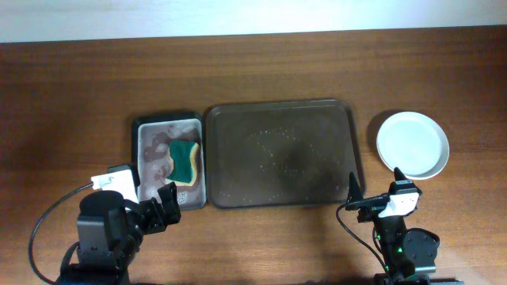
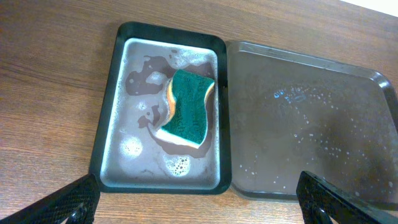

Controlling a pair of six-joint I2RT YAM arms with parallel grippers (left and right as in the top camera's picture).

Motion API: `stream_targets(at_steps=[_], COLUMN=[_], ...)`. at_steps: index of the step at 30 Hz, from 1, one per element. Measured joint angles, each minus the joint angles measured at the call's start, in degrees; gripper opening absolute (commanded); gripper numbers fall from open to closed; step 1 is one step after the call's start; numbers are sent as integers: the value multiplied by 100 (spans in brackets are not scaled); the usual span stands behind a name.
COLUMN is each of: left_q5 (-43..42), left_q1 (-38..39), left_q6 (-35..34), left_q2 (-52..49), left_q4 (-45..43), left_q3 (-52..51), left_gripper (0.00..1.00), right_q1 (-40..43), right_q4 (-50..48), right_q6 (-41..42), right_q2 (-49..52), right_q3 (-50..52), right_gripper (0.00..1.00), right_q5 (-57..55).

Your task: Clean dirty plates on tray and stack at the side

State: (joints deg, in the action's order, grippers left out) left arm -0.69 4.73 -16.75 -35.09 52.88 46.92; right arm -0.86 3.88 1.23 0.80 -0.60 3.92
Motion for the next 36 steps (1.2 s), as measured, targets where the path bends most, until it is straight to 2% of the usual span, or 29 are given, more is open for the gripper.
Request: stream_targets(at_steps=[10,14,15,17,19,21,25,29,32,36], left_q5=[9,98,114,87,61,59,68,70,70,72], left_q1=[0,0,0,0,0,0,0,0,0,0], left_q6=[0,2,2,7,4,31,518,984,1123,1165], left_q2=[11,358,638,1180,1661,2332,3141,3427,3442,3440], left_q4=[-20,-758,-1596,-2638,-3379,-4553,-6229,-5842,-4874,-4839], left_q3=[-20,-625,-1130,-1945,-2601,-3449,-4398,-4581,-4616,-4625], left_gripper=[99,99,99,100,99,99,99,99,99,100], right_q1=[0,0,0,0,0,0,0,0,0,0], right_q4=[0,0,0,0,0,0,0,0,0,0], right_q6=[2,-2,-2,-4,-2,-2,0,-2,-2,-2], right_q2=[0,0,0,0,0,0,0,0,0,0], right_q3=[0,0,2,0,0,0,0,0,0,0], right_gripper=[99,99,99,99,99,99,99,99,99,99], right_q5=[0,0,0,0,0,0,0,0,0,0])
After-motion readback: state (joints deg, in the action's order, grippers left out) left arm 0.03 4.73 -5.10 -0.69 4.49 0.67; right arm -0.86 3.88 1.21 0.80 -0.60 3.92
